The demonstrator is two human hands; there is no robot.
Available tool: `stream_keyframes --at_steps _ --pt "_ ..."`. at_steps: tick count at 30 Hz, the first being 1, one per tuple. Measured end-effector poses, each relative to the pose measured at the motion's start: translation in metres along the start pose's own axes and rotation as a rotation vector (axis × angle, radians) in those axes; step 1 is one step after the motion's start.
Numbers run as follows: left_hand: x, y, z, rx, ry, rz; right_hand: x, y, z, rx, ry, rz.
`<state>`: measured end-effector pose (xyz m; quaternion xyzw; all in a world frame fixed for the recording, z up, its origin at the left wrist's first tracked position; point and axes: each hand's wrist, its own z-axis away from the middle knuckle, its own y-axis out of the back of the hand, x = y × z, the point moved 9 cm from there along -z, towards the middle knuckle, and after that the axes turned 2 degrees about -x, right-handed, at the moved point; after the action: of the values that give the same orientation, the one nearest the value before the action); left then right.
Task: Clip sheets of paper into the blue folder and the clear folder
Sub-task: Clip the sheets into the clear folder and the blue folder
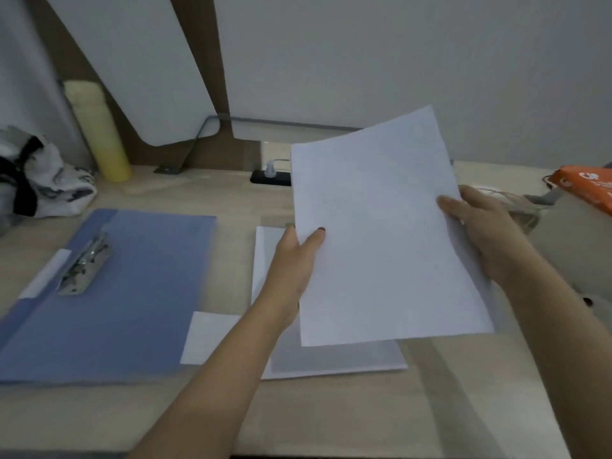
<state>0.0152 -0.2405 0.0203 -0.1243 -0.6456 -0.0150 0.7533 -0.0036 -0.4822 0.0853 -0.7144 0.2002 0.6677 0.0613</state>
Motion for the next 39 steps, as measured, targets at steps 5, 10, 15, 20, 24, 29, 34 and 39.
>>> stream_keyframes --at_steps 5,10,15,20,24,29,34,39 --pt "0.025 0.104 0.013 0.173 -0.112 -0.132 0.024 -0.112 0.008 -0.2 -0.169 -0.186" --pt "0.025 0.184 0.023 0.277 -0.141 -0.164 0.045 -0.199 0.057 -0.509 -0.327 -0.249" --pt "0.006 0.239 0.022 0.303 -0.055 -0.367 0.063 -0.252 0.077 -0.502 -0.282 -0.199" --pt "0.034 0.331 0.029 0.664 -0.15 -0.578 0.08 -0.277 0.082 -0.431 -0.327 -0.244" --pt "0.023 0.364 0.008 0.552 -0.008 -0.557 0.084 -0.298 0.084 -0.393 -0.33 -0.24" --pt "0.004 0.362 -0.019 0.409 0.161 -0.485 0.09 -0.318 0.083 -0.346 -0.35 -0.226" --pt "-0.005 0.347 -0.031 0.318 0.245 -0.449 0.098 -0.328 0.084 -0.373 -0.366 -0.22" --pt "0.002 0.334 -0.036 0.259 0.266 -0.512 0.099 -0.328 0.085 -0.394 -0.368 -0.196"
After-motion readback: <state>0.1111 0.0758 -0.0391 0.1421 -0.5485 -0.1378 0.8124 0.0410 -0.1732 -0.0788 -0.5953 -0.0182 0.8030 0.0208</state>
